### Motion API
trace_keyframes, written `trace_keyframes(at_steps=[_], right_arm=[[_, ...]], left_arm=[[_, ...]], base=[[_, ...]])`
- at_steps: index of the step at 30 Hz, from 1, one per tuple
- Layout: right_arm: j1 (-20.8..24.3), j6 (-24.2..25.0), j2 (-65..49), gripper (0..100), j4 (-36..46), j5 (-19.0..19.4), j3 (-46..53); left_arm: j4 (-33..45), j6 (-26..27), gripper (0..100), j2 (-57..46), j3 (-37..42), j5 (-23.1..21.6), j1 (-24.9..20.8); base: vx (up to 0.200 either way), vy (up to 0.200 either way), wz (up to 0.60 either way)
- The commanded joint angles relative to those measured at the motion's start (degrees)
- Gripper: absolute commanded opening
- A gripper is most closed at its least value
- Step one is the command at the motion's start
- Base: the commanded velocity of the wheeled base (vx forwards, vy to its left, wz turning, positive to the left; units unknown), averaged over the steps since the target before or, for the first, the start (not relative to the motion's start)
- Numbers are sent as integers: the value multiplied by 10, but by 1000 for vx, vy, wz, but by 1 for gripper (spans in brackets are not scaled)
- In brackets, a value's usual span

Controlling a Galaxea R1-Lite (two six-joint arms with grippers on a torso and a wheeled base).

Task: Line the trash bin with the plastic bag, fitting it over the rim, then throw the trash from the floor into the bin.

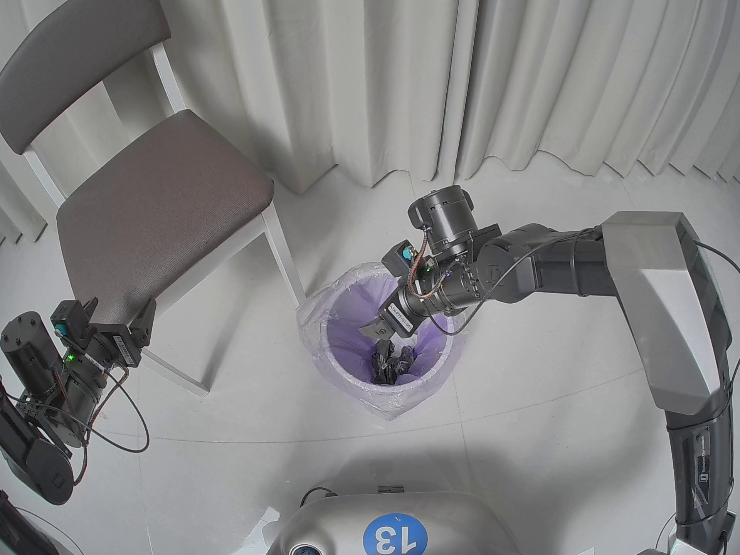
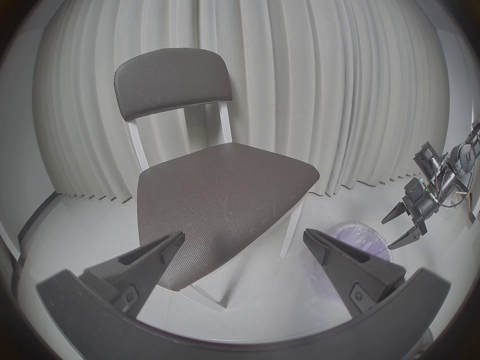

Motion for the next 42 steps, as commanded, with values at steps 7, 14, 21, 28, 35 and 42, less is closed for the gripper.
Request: trace_keyframes(at_steps=[7, 14, 21, 28, 35, 42], right_arm=[[-17, 62, -72, 100, 0, 15, 31], [-151, 244, -226, 100, -57, 181, 199], [-285, 276, -295, 100, -192, 231, 394], [-324, 271, -335, 100, -246, 218, 476], [-333, 265, -366, 100, -280, 89, 547], [-319, 272, -380, 100, -458, 23, 652]], left_arm=[[-10, 2, 100, -2, -6, -1, -2], [-10, -4, 100, -11, -41, -19, -24], [7, -2, 100, 25, -78, -15, -58], [20, -3, 100, 157, -118, -15, -118], [21, -5, 100, 289, -164, -38, -108], [20, -75, 100, 425, -274, -83, -104]], base=[[0, 0, 0], [0, 0, 0], [0, 0, 0], [0, 0, 0], [0, 0, 0], [0, 0, 0]])
